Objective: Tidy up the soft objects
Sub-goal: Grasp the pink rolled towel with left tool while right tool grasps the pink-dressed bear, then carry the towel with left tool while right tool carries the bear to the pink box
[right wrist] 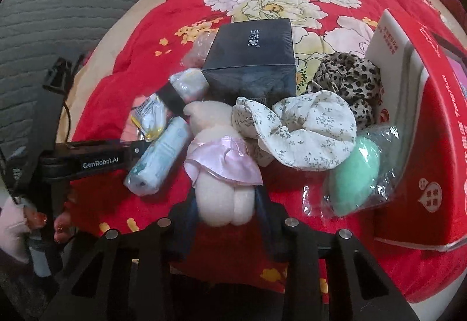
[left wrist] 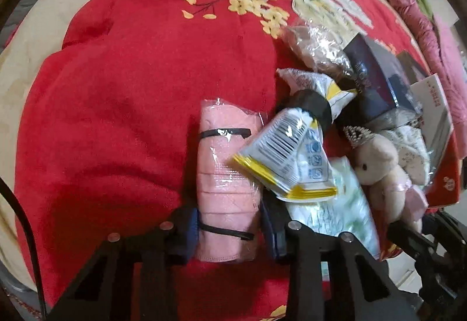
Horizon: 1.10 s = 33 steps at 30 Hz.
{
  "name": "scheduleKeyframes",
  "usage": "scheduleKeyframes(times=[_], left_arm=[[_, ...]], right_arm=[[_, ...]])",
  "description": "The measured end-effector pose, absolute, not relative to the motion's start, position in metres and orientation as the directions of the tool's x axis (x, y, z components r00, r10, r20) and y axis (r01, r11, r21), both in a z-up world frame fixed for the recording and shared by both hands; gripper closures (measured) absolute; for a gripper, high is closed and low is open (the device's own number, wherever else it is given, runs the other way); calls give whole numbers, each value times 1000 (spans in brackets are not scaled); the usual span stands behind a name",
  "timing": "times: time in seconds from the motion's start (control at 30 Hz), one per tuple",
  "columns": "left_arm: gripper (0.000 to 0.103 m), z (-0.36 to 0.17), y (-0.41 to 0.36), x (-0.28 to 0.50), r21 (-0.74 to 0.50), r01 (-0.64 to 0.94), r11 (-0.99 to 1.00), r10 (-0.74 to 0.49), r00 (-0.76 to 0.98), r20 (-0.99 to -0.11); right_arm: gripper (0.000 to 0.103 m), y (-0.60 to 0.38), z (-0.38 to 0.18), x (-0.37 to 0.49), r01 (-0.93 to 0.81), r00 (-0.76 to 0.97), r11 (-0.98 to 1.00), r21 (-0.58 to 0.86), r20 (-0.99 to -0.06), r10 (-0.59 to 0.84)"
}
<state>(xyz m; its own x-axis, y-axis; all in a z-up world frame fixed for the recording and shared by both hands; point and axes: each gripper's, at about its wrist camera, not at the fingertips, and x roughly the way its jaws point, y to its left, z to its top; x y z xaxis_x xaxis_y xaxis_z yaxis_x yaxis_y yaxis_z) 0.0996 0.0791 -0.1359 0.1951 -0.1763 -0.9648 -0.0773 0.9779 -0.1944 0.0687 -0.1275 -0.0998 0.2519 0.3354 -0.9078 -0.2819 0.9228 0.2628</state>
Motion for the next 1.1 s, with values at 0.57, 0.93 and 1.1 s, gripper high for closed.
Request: scheduleKeyframes(times=[0.57, 0.93, 1.1], left_arm=[[68, -104, 100, 76, -282, -110, 953, -247, 254, -935], [68, -55, 88, 67, -313, -50, 948, -281, 326, -903], [68, -28, 68, 69, -314, 1, 950, -292, 369, -883]], right_arm=[[73, -126, -94, 50, -334, 229, 892, 305, -891, 391], [79, -122, -99, 58, -354, 264, 907, 229, -906, 332], [80, -135, -58, 45, -362, 328, 892, 270, -859, 394]])
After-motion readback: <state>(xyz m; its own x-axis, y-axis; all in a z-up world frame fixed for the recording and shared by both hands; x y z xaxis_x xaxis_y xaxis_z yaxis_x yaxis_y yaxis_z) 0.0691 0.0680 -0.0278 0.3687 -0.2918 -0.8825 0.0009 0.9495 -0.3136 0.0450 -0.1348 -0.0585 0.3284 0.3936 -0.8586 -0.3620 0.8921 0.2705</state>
